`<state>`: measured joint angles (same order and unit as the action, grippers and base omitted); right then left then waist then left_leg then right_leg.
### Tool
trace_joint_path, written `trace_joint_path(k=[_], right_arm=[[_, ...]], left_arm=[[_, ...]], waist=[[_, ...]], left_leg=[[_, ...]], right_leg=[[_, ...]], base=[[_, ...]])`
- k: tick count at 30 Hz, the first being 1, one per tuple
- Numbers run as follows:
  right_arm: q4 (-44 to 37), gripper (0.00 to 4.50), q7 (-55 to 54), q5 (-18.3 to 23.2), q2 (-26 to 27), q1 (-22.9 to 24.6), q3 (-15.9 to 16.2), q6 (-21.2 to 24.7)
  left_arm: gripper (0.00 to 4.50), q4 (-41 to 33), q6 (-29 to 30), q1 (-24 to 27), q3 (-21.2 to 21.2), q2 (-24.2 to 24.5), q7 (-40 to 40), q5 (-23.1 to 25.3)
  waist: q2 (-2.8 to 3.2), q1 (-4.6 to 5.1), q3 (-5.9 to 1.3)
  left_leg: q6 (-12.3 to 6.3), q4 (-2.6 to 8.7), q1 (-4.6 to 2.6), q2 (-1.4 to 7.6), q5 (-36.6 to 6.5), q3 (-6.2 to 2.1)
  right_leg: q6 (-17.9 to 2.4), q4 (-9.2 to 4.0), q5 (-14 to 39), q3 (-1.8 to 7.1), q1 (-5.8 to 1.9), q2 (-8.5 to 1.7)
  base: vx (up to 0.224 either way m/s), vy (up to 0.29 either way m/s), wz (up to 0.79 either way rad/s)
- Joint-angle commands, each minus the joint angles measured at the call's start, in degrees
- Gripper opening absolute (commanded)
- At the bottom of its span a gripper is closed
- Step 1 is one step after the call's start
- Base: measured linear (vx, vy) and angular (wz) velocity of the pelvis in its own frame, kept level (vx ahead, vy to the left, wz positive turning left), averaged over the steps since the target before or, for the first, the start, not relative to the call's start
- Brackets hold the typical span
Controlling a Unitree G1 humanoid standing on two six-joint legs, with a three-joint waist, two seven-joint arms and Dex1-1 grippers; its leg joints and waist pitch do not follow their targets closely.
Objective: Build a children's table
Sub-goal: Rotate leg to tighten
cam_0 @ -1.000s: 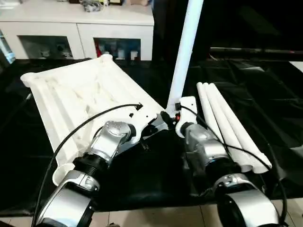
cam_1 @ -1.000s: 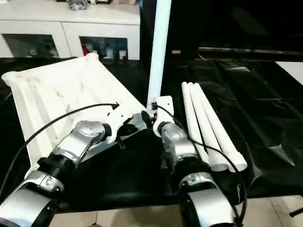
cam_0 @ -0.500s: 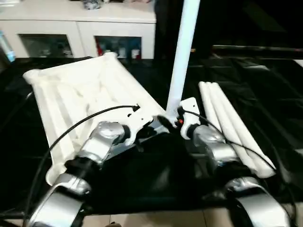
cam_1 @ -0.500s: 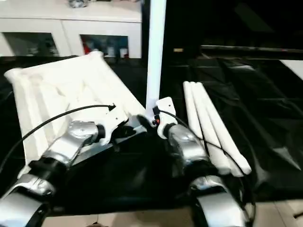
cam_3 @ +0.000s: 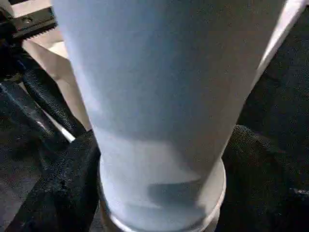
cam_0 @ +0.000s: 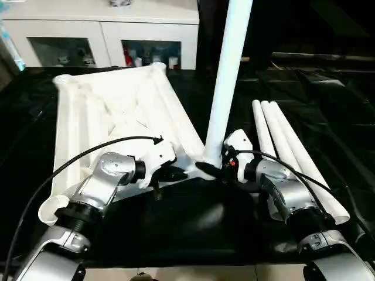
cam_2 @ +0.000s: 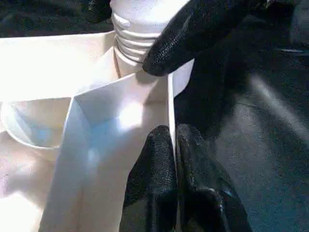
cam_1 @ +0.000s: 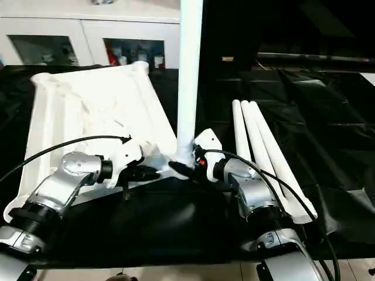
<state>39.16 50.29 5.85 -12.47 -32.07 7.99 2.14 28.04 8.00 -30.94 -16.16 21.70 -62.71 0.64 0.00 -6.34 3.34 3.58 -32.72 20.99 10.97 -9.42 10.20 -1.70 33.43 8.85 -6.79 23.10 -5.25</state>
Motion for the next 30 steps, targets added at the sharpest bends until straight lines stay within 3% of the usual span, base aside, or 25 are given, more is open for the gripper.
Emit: trace_joint_path(k=[1, 10, 16, 19, 22, 23, 24, 26, 30], right_arm=[[-1.48, 3.88, 1.29, 0.92, -0.97, -0.46, -0.29, 0.90], [-1.36, 2.98, 3.62, 1.21, -1.60, -0.28, -0.34, 2.12], [-0.14, 2.78, 0.86, 0.67, -0.73, -0.20, -0.97, 2.18], [3.78, 2.75, -8.93, -0.76, 1.44, -1.38, -3.08, 1.63], [7.62, 2.75, -19.68, -1.18, 4.55, -2.67, -5.56, 2.26], [7.62, 2.75, -19.68, -1.18, 4.55, -2.67, -5.56, 2.26], [9.56, 2.75, -25.29, -1.43, 6.40, -3.71, -6.52, 2.54], [13.21, 2.74, -34.81, -1.19, 9.75, -6.11, -8.33, 2.59], [16.44, 2.74, -41.77, -1.14, 12.57, -8.55, -8.97, 1.70]], left_arm=[[0.00, -1.32, -0.31, 0.92, -0.54, -0.02, -1.51, -1.42], [0.00, -2.28, 0.24, 1.71, -0.28, 0.68, -2.07, -1.45], [0.00, -2.38, 0.96, 1.98, -0.02, 0.70, -1.46, -1.41], [0.00, -0.38, 2.69, 0.93, 0.42, -0.72, 2.50, -0.18], [0.00, 4.21, 5.65, -1.89, 1.71, -4.07, 11.11, 1.78], [0.00, 4.21, 5.65, -1.89, 1.71, -4.07, 11.11, 1.78], [0.00, 7.26, 6.96, -3.82, 2.66, -6.39, 16.05, 2.30], [0.00, 12.02, 7.92, -6.89, 3.52, -10.18, 22.94, 3.03], [0.00, 16.04, 7.73, -9.43, 3.41, -13.27, 28.12, 3.87]], waist=[[-0.14, -0.11, -4.16], [-0.46, -0.24, -4.27], [-0.41, -0.21, -4.28], [-0.46, 0.17, -4.17], [-0.28, 0.65, -4.03], [-0.31, 0.73, -3.90], [-0.28, 0.70, -4.03], [-0.19, 0.90, -3.99], [-0.15, 0.89, -4.02]], left_leg=[[-1.95, 3.60, -0.74, 2.76, -13.92, -0.68], [-2.58, 3.40, -0.50, 2.67, -11.57, -0.60], [-2.47, 3.37, -0.56, 2.65, -11.22, -0.59], [-1.73, 3.51, -0.57, 2.56, -11.84, -0.68], [-0.17, 3.57, -1.05, 2.40, -14.16, -0.71], [-0.02, 3.58, -1.11, 2.35, -14.49, -0.67], [0.20, 3.56, -1.03, 2.35, -14.83, -0.83], [0.46, 3.48, -1.22, 2.13, -15.31, -0.72], [0.55, 3.52, -1.44, 2.14, -16.43, -0.83]], right_leg=[[-10.11, -3.59, 16.67, 3.60, -3.17, -4.21], [-10.27, -3.26, 15.16, 3.56, -3.27, -4.19], [-10.12, -3.27, 15.23, 3.57, -3.19, -4.14], [-9.95, -3.39, 16.45, 3.57, -3.11, -4.20], [-9.04, -4.04, 20.67, 3.59, -2.80, -4.19], [-8.82, -4.26, 21.32, 3.59, -2.70, -4.17], [-8.44, -4.18, 21.93, 3.51, -2.92, -4.26], [-7.79, -4.63, 23.35, 3.49, -2.62, -4.20], [-6.99, -4.99, 24.03, 3.33, -2.43, -4.16]], base=[[0.000, 0.000, 0.00], [0.000, 0.000, 0.00], [0.000, 0.000, 0.00], [0.000, 0.000, 0.00], [0.000, 0.000, 0.00], [0.000, 0.000, 0.00], [0.000, 0.000, 0.00], [0.000, 0.000, 0.00], [0.000, 0.000, 0.00]])
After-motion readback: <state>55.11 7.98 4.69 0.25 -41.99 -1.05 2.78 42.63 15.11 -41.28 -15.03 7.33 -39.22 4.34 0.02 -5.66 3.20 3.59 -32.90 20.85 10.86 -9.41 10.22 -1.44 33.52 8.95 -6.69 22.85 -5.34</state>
